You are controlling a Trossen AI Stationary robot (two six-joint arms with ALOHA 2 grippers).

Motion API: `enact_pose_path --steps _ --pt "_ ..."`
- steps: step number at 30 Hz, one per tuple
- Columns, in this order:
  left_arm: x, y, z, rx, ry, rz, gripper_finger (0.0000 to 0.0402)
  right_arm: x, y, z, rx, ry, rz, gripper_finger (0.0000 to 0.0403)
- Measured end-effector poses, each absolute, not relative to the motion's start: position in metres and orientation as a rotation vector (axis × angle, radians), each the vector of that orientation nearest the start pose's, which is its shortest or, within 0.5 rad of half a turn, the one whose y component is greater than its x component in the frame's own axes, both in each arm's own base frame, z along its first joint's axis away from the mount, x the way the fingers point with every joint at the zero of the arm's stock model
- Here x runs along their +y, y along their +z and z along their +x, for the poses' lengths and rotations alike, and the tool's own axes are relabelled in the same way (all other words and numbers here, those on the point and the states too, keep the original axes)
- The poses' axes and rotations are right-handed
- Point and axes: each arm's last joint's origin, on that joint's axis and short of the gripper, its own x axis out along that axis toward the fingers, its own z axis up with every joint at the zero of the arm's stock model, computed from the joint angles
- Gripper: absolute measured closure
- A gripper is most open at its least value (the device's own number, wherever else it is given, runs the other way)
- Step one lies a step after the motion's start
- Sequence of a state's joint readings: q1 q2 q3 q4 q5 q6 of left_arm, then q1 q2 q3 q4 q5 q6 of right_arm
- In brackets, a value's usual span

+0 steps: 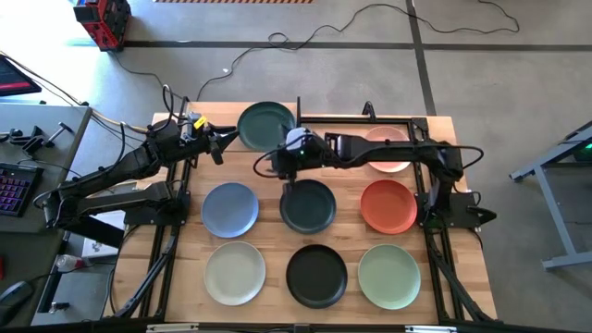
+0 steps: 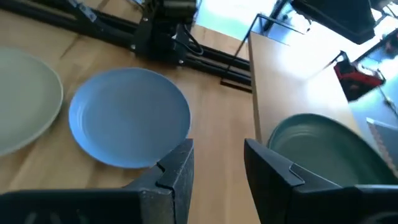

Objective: Place and stack plates onto a shelf
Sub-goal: Stack the light blue plate on top of the dark green plate on the shelf

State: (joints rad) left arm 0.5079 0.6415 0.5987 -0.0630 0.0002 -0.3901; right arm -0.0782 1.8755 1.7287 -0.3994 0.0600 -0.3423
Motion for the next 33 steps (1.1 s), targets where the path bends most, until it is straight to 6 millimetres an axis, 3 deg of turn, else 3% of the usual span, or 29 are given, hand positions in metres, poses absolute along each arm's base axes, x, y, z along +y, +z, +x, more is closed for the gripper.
enact_pose_path --steps 11,24,33 --pt "0.074 0.301 0.133 -0.007 0.531 -0.405 0.0291 0.000 0.325 0.431 0.594 -0.070 -0.133 0.0279" --pt "0.078 0.300 0.138 -0.031 0.543 -0.476 0.0291 0.020 0.321 0.427 0.637 -0.086 -0.061 0.0279" --pt "0.060 0.305 0.142 0.021 0.098 -0.594 0.0291 0.027 0.321 0.427 0.642 -0.054 -0.060 0.0279"
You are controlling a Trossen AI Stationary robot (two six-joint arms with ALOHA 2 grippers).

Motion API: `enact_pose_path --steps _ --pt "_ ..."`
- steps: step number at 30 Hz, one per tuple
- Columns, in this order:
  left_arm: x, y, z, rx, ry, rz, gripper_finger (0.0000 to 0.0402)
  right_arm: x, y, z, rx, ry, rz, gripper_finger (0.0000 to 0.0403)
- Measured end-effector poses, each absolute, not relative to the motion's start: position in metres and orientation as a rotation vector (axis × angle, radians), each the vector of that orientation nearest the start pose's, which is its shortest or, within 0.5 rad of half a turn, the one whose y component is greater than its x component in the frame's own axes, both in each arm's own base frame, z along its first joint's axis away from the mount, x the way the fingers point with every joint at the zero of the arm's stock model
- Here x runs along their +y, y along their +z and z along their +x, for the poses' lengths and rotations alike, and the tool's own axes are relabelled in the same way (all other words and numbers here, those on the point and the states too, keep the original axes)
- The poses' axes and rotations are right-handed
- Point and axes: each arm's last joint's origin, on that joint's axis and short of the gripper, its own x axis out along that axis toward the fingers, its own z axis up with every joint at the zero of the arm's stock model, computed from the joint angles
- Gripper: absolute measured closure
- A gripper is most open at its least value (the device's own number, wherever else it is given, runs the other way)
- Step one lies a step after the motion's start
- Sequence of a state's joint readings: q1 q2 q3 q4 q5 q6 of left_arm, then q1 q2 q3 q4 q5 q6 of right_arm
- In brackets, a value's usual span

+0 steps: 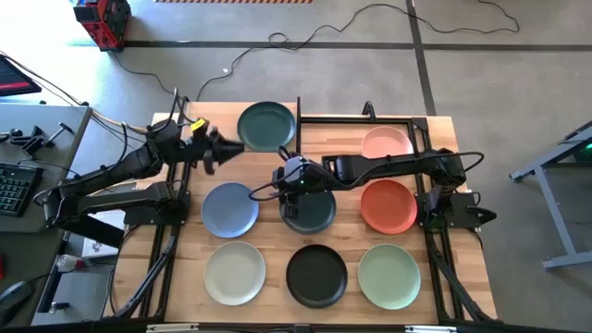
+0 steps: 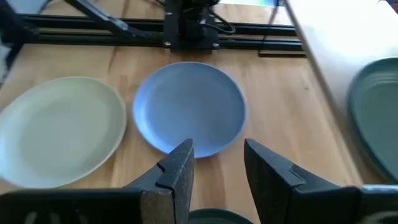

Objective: Place and stack plates onto a shelf
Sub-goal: Stack the light blue plate on top of the dark green plate on the shelf

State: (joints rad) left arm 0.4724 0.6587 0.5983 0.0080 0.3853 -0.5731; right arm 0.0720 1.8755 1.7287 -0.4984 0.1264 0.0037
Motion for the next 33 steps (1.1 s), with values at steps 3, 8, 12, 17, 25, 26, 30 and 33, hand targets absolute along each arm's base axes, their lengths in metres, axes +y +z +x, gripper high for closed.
enact_pose_path --steps 3,8,12,17,25,26,30,33 --pt "0.051 0.304 0.140 0.068 0.001 -0.631 0.0291 0.034 0.320 0.425 0.654 -0.026 -0.043 0.0279" --pt "0.036 0.308 0.133 0.080 -0.102 -0.643 0.0291 0.041 0.311 0.417 0.775 -0.031 -0.004 0.0279" --pt "0.027 0.323 0.128 0.089 -0.144 -0.658 0.0291 0.047 0.306 0.411 0.854 -0.023 -0.001 0.0279" --pt "0.021 0.350 0.121 0.128 -0.081 -0.620 0.0291 0.052 0.304 0.408 0.883 -0.011 -0.004 0.0279" --pt "0.013 0.351 0.113 0.347 0.033 -0.720 0.0291 0.051 0.299 0.402 0.956 -0.017 -0.010 0.0279" --pt "0.011 0.348 0.113 0.383 0.031 -0.737 0.0291 0.051 0.299 0.402 0.963 -0.018 -0.010 0.0279" --pt "0.002 0.333 0.115 0.566 0.045 -0.799 0.0291 0.051 0.298 0.400 0.985 -0.030 0.010 0.0279" --pt "-0.004 0.324 0.122 0.674 0.069 -0.797 0.0291 0.051 0.298 0.400 0.987 -0.030 0.010 0.0279"
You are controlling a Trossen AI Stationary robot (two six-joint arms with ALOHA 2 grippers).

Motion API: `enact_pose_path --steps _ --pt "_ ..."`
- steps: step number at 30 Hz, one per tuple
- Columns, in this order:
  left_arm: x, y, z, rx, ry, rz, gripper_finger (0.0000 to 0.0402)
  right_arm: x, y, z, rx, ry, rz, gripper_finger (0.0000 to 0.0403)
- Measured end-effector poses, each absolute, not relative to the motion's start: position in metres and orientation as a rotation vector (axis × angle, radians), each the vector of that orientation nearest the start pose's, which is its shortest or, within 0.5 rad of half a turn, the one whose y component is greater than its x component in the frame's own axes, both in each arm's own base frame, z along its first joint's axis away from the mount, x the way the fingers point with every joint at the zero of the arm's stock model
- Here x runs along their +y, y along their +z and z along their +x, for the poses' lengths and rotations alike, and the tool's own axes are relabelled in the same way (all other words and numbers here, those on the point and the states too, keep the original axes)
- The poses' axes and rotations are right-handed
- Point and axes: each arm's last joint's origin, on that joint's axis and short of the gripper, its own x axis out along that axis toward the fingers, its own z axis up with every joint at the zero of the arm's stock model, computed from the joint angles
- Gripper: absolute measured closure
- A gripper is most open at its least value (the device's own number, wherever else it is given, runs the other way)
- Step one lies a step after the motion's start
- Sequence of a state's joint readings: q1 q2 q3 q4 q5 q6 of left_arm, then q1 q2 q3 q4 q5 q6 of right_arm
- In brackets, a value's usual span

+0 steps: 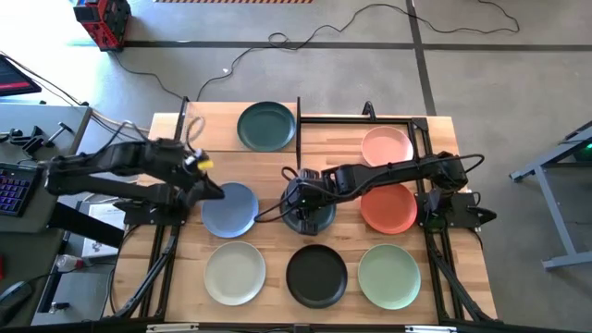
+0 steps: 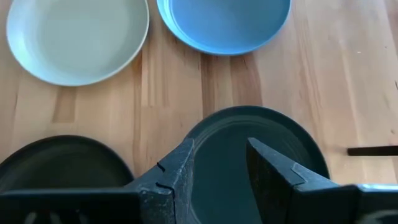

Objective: Place and stack plates onto a shelf
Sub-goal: Stack the light blue plate on top of the dark green plate on the shelf

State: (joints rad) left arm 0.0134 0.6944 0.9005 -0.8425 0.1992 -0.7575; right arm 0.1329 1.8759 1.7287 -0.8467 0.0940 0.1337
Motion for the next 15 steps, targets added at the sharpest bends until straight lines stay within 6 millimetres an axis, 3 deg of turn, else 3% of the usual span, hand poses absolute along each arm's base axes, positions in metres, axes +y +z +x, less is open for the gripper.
enact_pose_path --steps 15 --pt "-0.043 0.285 0.170 0.972 0.205 -0.672 0.0291 0.049 0.292 0.390 1.102 -0.066 0.038 0.0279"
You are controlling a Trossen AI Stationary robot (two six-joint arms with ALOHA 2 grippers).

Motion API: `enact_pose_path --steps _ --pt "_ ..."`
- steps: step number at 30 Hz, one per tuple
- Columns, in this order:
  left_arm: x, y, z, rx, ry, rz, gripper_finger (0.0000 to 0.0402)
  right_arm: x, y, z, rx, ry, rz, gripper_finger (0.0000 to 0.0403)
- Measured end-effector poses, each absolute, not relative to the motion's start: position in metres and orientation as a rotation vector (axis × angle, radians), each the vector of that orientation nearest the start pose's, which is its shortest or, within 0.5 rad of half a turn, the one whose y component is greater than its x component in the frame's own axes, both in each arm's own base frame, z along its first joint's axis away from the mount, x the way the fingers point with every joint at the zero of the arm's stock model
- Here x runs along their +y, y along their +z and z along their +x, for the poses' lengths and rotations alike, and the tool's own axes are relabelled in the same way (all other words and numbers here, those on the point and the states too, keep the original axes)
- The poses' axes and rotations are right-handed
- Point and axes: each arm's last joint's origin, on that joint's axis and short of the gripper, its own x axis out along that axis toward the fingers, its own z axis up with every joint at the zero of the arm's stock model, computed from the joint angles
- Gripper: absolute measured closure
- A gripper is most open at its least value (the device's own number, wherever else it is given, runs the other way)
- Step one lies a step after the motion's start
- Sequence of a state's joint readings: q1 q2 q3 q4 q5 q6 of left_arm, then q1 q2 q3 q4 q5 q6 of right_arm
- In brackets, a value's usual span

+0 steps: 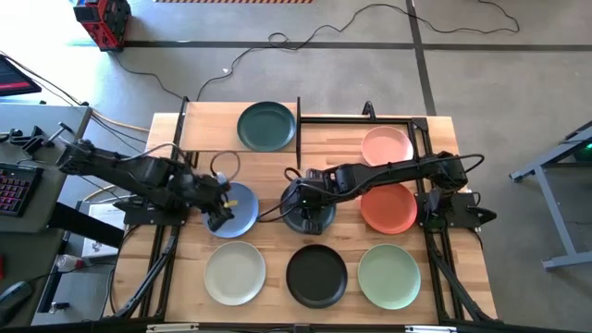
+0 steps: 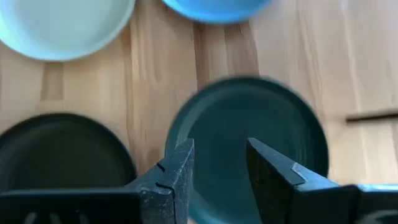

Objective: Place and stack plates onto a shelf
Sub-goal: Stack the light blue plate on top of the dark green plate on the shelf

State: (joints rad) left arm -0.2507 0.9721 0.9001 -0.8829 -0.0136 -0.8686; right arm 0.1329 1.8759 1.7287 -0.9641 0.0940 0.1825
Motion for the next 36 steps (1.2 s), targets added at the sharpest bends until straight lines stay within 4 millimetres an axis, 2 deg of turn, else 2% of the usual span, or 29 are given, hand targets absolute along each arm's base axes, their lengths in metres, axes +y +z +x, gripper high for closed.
enact_pose_path --steps 12,24,36 --pt "-0.064 0.250 0.202 1.133 0.277 -0.608 0.0291 0.063 0.285 0.370 1.300 -0.098 0.043 0.0279" --pt "-0.075 0.212 0.236 1.182 0.418 -0.686 0.0291 0.080 0.285 0.366 1.304 -0.061 0.015 0.0279" --pt "-0.079 0.182 0.250 1.236 0.533 -0.668 0.0291 0.084 0.285 0.365 1.304 -0.061 0.017 0.0279"
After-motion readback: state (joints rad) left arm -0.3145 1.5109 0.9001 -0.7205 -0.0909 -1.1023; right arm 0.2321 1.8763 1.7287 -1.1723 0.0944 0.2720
